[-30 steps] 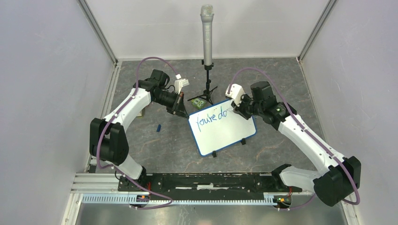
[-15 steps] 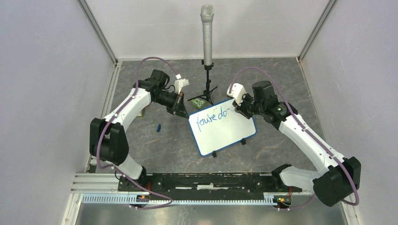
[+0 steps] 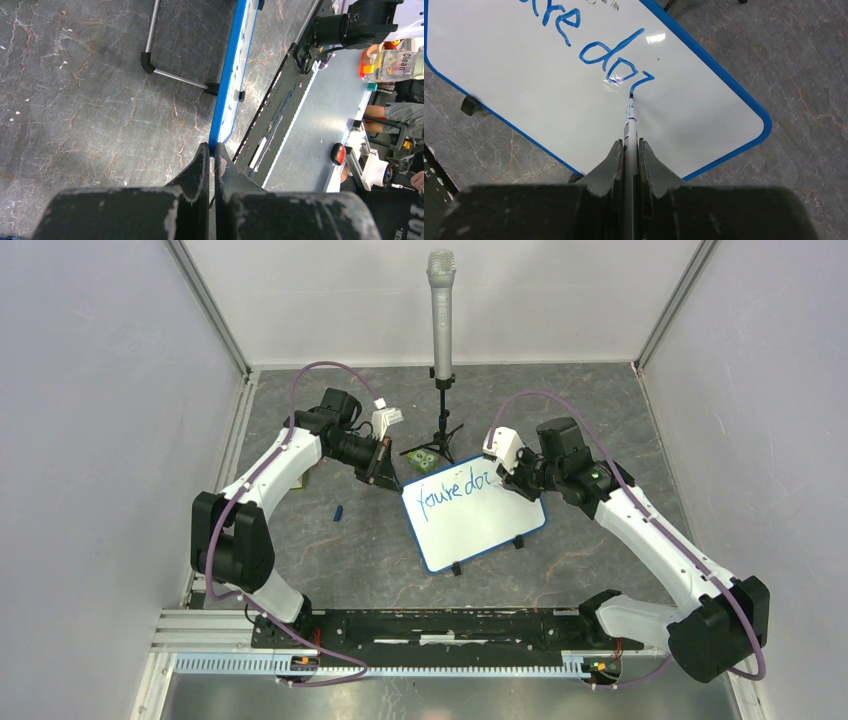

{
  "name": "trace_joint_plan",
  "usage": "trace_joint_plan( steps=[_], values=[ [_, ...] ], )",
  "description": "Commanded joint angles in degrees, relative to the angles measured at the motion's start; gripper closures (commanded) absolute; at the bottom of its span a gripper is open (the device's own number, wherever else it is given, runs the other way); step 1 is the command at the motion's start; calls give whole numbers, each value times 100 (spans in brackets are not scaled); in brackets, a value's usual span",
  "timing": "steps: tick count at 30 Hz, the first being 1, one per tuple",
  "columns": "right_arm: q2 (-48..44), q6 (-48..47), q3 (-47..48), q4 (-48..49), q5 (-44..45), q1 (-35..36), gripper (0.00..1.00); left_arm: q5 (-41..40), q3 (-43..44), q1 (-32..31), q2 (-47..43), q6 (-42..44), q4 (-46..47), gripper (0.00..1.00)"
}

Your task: Write a sentence on the whiteboard

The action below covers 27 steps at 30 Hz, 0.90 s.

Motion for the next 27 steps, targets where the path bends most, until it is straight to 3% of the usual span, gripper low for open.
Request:
trace_joint_plan(
  steps=[1,10,27],
  values=[
    [-98,-164,170,-96,192,-5,100,104,-12,-1,-114,292,-40,98],
    [21,-25,687,-31,52,-5,100,114,-13,-1,-139,300,-40,97],
    [304,56,590,280,98,-6,100,96,-57,-1,-213,282,-39,98]
  ],
)
